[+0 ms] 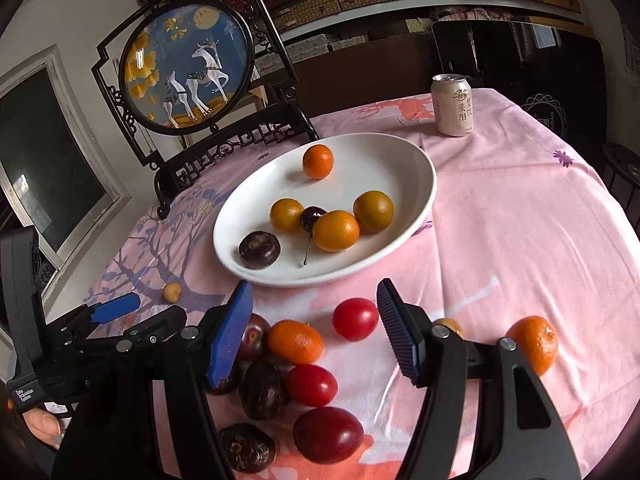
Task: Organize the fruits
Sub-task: 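Grasp a red plum with the right gripper while the left grasps a brown mangosteen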
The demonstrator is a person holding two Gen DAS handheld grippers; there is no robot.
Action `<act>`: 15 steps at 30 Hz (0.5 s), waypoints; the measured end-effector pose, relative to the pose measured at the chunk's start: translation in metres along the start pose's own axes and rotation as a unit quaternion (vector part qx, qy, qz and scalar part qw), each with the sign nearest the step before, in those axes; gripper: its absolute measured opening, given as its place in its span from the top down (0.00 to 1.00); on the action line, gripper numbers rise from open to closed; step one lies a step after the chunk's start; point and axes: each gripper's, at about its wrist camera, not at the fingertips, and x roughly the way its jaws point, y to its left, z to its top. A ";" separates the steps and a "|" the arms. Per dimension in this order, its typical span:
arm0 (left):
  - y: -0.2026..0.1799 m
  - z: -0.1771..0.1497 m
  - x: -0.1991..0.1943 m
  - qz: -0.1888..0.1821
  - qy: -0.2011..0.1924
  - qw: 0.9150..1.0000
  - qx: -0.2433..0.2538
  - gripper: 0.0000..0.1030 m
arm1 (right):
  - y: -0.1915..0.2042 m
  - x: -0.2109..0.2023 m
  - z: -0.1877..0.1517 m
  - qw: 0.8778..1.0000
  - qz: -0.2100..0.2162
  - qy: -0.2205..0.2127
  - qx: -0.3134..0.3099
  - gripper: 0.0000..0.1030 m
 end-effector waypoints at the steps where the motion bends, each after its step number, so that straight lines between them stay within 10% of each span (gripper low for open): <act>1: -0.001 -0.002 -0.001 -0.002 0.000 1.000 0.003 0.09 | 0.001 -0.004 -0.003 1.000 -0.008 -0.003 -0.005 0.37; 15: 0.006 -0.020 -0.007 -0.007 0.016 1.000 -0.002 0.09 | 0.019 -0.025 -0.064 0.990 -0.065 0.080 -0.093 0.37</act>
